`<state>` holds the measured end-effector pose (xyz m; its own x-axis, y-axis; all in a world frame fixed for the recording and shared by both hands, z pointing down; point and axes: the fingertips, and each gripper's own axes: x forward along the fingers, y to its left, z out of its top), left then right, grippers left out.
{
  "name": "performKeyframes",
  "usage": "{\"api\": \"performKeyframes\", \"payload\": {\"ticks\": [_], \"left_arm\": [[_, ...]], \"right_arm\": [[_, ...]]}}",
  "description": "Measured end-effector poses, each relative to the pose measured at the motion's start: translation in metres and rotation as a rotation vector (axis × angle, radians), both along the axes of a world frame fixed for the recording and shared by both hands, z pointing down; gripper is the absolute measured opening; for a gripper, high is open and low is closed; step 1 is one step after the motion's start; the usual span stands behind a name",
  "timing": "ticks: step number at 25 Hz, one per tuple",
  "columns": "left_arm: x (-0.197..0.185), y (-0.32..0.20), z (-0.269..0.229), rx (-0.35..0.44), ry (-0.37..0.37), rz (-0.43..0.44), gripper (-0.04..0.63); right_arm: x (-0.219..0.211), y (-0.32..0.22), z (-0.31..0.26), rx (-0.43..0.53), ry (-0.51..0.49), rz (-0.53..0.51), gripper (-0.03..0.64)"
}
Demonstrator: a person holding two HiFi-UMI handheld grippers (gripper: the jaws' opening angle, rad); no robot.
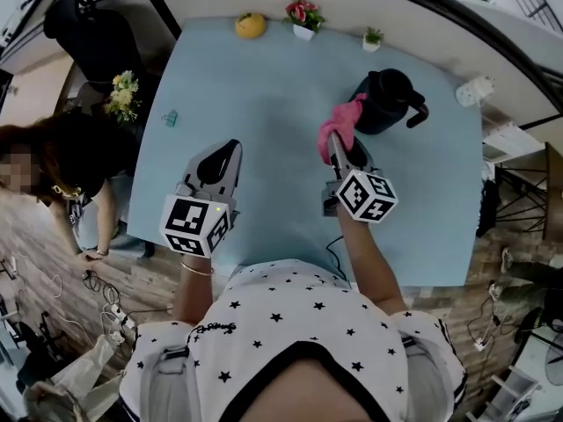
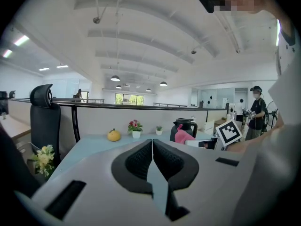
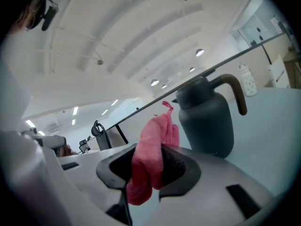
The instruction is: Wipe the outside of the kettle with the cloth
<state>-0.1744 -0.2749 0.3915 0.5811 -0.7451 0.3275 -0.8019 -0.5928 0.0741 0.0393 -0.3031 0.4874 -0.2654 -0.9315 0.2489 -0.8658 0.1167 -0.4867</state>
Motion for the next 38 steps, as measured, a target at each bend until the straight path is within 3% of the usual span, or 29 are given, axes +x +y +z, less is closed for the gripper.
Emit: {"api": "performKeyframes", "payload": {"ticks": [10, 16, 38], "left_arm": [[-0.003, 0.014, -0.021, 0.047, 0.031, -0.013, 0.029], [0.001, 0.019, -0.024, 0.056, 0.044, -0.007, 0.029], [0.014, 0.025, -0.028, 0.044, 0.06, 0.016, 0.029]], "right_arm": [[-0.015, 0.031, -0.066, 0.158, 0.126, -0.101, 0.132], [-0.018, 0.045, -0.088, 0.208, 0.132, -0.115, 0.132], [-0.009, 0.058, -0.098, 0.226, 0.082, -0.105, 0.13]]}}
